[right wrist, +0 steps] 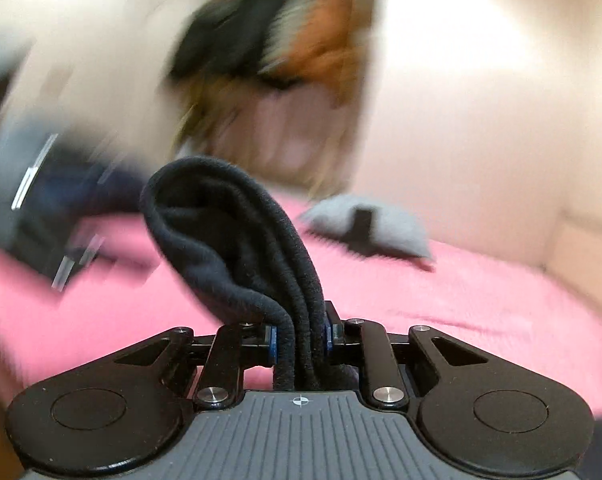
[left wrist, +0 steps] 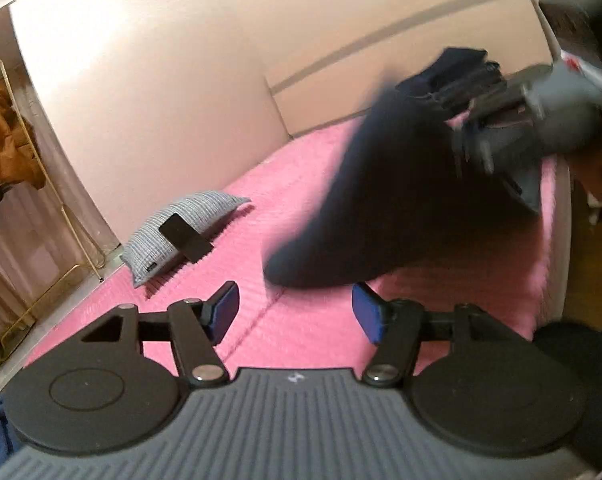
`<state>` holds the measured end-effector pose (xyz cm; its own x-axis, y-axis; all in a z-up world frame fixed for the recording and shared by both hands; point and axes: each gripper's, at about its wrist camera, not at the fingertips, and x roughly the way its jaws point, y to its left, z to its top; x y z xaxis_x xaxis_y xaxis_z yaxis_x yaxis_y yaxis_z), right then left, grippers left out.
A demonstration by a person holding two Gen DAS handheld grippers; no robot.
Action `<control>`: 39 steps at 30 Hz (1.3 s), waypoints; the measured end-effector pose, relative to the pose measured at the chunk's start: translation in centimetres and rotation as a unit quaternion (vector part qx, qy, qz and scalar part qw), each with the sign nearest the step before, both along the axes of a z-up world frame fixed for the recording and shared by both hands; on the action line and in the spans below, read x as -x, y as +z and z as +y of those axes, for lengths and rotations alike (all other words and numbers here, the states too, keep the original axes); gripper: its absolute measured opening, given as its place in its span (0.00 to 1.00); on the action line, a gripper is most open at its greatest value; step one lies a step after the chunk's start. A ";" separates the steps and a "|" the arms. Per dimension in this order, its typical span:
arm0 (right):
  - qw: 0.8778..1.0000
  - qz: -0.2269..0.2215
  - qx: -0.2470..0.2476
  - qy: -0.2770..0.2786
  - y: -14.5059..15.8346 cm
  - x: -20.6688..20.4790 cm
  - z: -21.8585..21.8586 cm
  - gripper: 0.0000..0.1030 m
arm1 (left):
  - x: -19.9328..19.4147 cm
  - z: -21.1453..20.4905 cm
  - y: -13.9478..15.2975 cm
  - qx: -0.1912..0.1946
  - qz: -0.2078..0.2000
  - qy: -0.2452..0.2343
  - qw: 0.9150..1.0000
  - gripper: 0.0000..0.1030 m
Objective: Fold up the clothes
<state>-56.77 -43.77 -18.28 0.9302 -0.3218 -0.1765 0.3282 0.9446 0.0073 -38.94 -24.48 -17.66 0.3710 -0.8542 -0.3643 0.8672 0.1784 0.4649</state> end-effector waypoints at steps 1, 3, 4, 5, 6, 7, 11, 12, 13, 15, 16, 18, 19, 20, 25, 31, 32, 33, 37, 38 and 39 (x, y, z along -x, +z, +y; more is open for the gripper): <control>0.998 -0.040 -0.044 -0.028 0.5 1.8 -2.3 0.19 | 0.2 -0.4 0.1 -0.002 0.004 -0.004 1.000 0.57; 0.981 -0.120 -0.132 -0.083 1.5 5.3 -7.0 0.19 | 0.9 -1.4 0.0 -0.012 0.003 -0.018 1.000 0.57; 0.966 -0.151 -0.170 -0.122 0.9 7.3 -9.2 0.19 | 1.2 -1.9 -0.2 -0.018 0.002 -0.026 1.000 0.57; 0.948 -0.180 -0.207 -0.163 0.0 9.5 -11.3 0.19 | 1.6 -2.4 -0.4 -0.023 0.004 -0.034 0.999 0.57; 0.931 -0.195 -0.237 -0.197 -1.2 11.3 -13.1 0.19 | 1.9 -3.0 -0.7 -0.027 0.007 -0.042 0.999 0.57; 0.915 -0.199 -0.271 -0.224 -3.0 12.8 -14.9 0.19 | 2.3 -3.6 -1.0 -0.032 0.011 -0.050 0.998 0.57; 0.861 -0.162 -0.381 -0.295 -9.3 16.9 -20.1 0.19 | 4.0 -6.7 -2.4 -0.052 0.014 -0.086 0.995 0.57; 0.854 -0.164 -0.395 -0.295 -10.1 17.7 -20.4 0.19 | 4.4 -7.6 -2.8 -0.057 0.015 -0.095 0.994 0.57; 0.853 -0.166 -0.400 -0.292 -10.4 18.1 -20.4 0.19 | 4.8 -8.4 -3.1 -0.062 0.016 -0.104 0.993 0.57; 0.853 -0.169 -0.404 -0.286 -10.6 18.7 -20.3 0.19 | 5.7 -10.0 -3.9 -0.072 0.017 -0.121 0.990 0.57; 0.850 -0.169 -0.409 -0.285 -10.5 18.7 -20.5 0.19 | 6.1 -10.8 -4.2 -0.077 0.018 -0.130 0.988 0.57; 0.845 -0.169 -0.420 -0.285 -10.5 18.7 -21.1 0.19 | 6.9 -12.3 -4.8 -0.084 0.020 -0.146 0.986 0.57; 0.846 -0.165 -0.421 -0.282 -10.0 18.7 -21.4 0.19 | 7.3 -13.0 -4.9 -0.084 0.020 -0.152 0.985 0.57; 0.853 -0.162 -0.413 -0.273 -9.5 18.0 -21.5 0.19 | 7.4 -13.7 -4.8 -0.082 0.021 -0.158 0.984 0.57; 0.883 -0.166 -0.373 -0.231 -7.6 17.2 -21.8 0.19 | 9.0 -16.0 -5.2 -0.082 0.020 -0.185 0.979 0.57; 0.859 -0.162 -0.409 -0.261 -8.6 18.6 -22.4 0.29 | 10.0 -17.3 -5.6 -0.090 0.014 -0.191 0.977 0.57; 0.855 -0.161 -0.415 -0.266 -8.7 18.8 -22.5 0.32 | 9.9 -17.5 -5.6 -0.091 0.014 -0.187 0.978 0.57; 0.851 -0.160 -0.421 -0.271 -8.9 19.0 -22.6 0.32 | 9.8 -17.7 -5.6 -0.091 0.016 -0.181 0.979 0.57; 0.833 -0.157 -0.444 -0.290 -9.5 19.9 -22.9 0.32 | 8.7 -18.6 -5.3 -0.087 0.036 -0.153 0.984 0.57; 0.829 -0.156 -0.450 -0.295 -9.7 20.2 -23.0 0.32 | 8.4 -18.6 -5.2 -0.085 0.046 -0.145 0.985 0.57; 0.829 -0.152 -0.448 -0.299 -9.5 20.2 -23.0 0.33 | 8.0 -18.6 -5.0 -0.082 0.056 -0.139 0.985 0.57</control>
